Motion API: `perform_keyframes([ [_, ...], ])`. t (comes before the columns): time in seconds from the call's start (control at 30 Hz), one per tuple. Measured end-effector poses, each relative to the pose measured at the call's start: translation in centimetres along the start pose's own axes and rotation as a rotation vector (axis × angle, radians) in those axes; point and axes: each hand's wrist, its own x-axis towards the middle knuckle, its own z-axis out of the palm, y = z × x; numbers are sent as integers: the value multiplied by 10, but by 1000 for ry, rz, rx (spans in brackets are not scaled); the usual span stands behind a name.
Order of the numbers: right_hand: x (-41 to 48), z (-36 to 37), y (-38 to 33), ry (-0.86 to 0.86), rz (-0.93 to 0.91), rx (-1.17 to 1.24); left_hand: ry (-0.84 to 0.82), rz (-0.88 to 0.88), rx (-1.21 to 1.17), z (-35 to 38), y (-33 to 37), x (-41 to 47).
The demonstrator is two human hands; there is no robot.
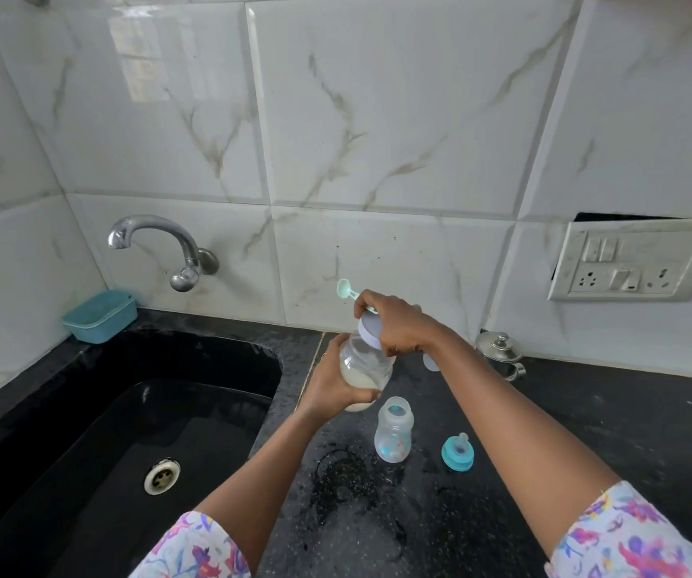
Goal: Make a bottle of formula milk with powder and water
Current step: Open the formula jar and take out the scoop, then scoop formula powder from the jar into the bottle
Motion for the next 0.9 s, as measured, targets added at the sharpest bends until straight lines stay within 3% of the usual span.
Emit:
perform_keyframes([
  [0.1,6,1,29,57,112,25,59,-22,8,-1,-10,1],
  [0.27,3,50,86,-77,311,-147,163,-42,34,-2,-28,3],
  [0.43,1,95,124,-116,386,-127,162,-12,39,-4,-33,7],
  [0.83,1,107,152,-207,405,-53,115,-37,60,3,-47,11],
  [0.9,-2,101,148,-139,372,-25,117,-24,88,2,-49,10],
])
